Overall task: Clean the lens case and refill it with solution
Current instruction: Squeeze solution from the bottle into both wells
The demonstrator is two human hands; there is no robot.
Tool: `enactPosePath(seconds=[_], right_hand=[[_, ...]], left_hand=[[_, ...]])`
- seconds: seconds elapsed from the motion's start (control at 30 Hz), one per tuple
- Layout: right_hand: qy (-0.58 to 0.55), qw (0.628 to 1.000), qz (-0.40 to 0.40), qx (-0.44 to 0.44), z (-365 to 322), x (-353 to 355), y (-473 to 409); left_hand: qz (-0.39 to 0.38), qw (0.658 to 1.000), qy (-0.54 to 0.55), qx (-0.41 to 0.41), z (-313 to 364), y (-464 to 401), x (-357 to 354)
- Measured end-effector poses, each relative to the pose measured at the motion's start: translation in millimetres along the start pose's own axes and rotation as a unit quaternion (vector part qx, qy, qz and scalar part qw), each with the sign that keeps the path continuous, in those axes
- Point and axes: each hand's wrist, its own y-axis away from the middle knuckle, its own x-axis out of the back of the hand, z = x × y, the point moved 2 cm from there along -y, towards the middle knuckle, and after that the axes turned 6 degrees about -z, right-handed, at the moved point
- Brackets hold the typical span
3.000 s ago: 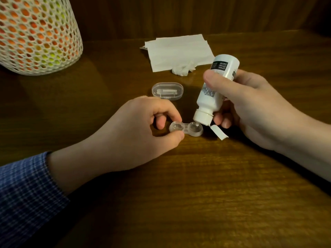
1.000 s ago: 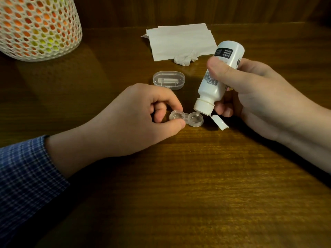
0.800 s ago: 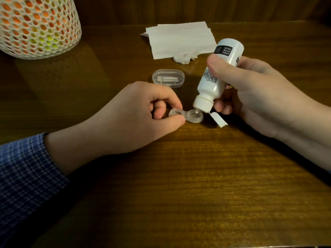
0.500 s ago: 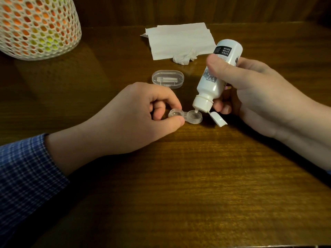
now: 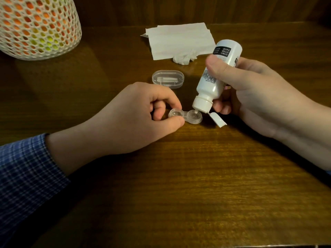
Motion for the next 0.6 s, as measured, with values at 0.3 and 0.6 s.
enactPosePath(seconds=[0.3, 0.6], right_hand=[[0.000, 1.000, -0.004, 0.003, 0.3, 0.5, 0.1], [-0.003, 1.000, -0.001, -0.001, 1.2, 1.4, -0.7]], left_hand=[[0.000, 1.000, -0.002, 0.000, 0.0, -0.1, -0.8], [-0.001, 1.000, 0.004, 0.000, 0.0, -0.1, -0.5]])
